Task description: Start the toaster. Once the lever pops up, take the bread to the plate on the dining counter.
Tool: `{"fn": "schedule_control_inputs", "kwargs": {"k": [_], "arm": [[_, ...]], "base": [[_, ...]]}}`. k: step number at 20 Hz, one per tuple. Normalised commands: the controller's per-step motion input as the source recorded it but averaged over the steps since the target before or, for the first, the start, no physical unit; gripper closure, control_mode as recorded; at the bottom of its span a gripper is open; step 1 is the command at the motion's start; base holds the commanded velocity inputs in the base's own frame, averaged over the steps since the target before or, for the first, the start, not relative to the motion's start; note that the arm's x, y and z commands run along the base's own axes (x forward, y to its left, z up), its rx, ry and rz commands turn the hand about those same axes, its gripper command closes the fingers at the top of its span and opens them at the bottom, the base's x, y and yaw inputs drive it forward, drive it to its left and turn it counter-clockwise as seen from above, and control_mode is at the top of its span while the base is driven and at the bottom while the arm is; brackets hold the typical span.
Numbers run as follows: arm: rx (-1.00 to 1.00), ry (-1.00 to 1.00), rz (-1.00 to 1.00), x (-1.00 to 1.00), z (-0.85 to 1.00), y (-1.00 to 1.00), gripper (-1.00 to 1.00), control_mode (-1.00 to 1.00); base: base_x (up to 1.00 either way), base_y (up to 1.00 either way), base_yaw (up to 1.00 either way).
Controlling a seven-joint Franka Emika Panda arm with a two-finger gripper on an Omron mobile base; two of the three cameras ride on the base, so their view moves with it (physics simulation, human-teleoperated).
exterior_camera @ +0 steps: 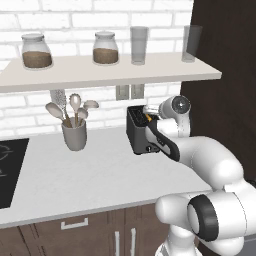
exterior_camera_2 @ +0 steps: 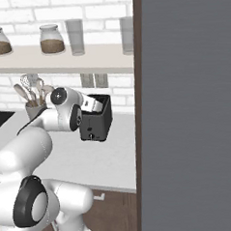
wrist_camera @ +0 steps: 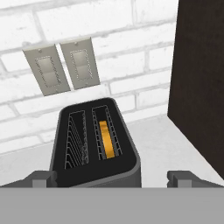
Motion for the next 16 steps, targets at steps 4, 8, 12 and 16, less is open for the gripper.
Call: {"fn": "schedule_control_inputs", "kwargs": {"k": [4,8,12,16], "arm": [[0.00,0.00,0.00,0.00,0.00,0.00,-1.00,-1.00],[0.00,0.00,0.00,0.00,0.00,0.00,-1.00,-1.00],[0.00,0.00,0.00,0.00,0.00,0.00,-1.00,-1.00],[0.00,0.00,0.00,0.00,0.00,0.00,-1.00,-1.00]], "base": [[0.00,0.00,0.00],[0.00,0.00,0.00],[0.00,0.00,0.00],[0.00,0.00,0.00]]}}
